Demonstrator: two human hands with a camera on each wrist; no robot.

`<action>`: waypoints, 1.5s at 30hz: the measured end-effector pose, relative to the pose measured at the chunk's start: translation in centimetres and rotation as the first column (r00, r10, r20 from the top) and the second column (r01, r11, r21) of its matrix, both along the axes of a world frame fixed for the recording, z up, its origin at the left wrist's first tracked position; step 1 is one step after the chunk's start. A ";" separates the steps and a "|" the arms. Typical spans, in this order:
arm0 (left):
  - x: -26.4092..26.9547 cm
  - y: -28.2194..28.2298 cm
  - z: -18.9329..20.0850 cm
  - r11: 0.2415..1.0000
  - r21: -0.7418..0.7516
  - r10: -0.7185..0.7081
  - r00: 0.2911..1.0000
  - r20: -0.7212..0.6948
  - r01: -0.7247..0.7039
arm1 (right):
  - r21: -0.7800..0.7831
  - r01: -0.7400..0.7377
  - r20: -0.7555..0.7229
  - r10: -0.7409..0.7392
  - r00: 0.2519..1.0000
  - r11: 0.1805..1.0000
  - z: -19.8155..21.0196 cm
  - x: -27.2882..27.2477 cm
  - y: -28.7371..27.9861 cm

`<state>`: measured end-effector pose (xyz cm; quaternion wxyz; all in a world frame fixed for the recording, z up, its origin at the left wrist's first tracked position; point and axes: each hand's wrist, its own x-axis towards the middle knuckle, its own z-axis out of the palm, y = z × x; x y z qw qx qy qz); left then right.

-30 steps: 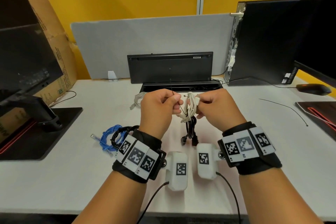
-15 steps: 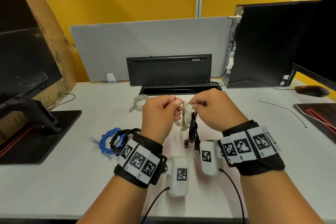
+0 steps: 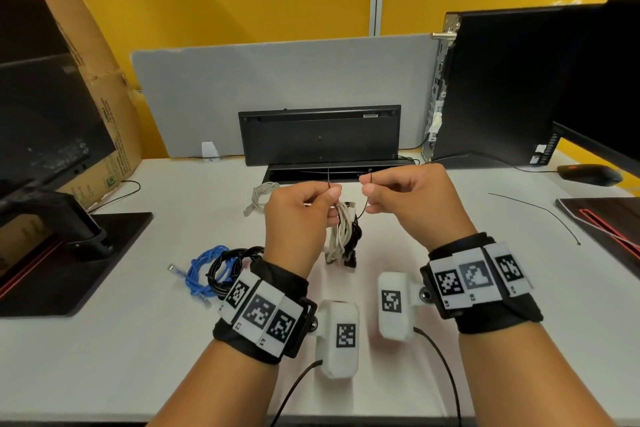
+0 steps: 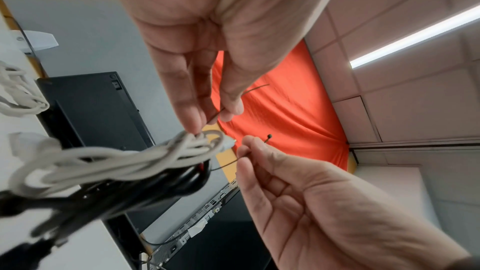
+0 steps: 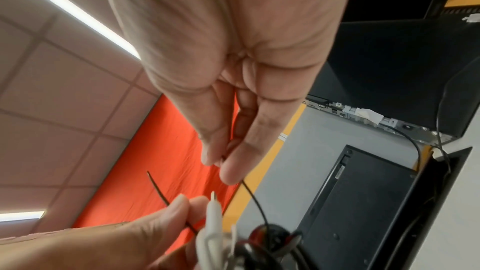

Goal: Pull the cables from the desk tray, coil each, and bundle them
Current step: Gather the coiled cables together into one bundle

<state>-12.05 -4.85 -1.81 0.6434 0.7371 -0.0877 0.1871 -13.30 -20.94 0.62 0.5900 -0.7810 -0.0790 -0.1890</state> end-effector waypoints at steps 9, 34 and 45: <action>-1.0 -0.5 0.9 0.998 0.002 -0.065 0.998 0.019 0.065 | -0.066 -0.025 0.053 0.029 0.998 0.997 -0.6 0.1 0.8; 0.3 5.8 1.3 0.927 0.360 0.153 0.982 -0.107 -0.105 | -0.204 -0.053 0.056 0.066 0.996 0.978 -1.2 0.6 2.0; 0.1 7.1 -1.8 0.362 0.892 0.333 0.855 -0.396 0.272 | -0.194 -0.094 0.047 0.105 0.993 0.977 -1.6 0.9 3.4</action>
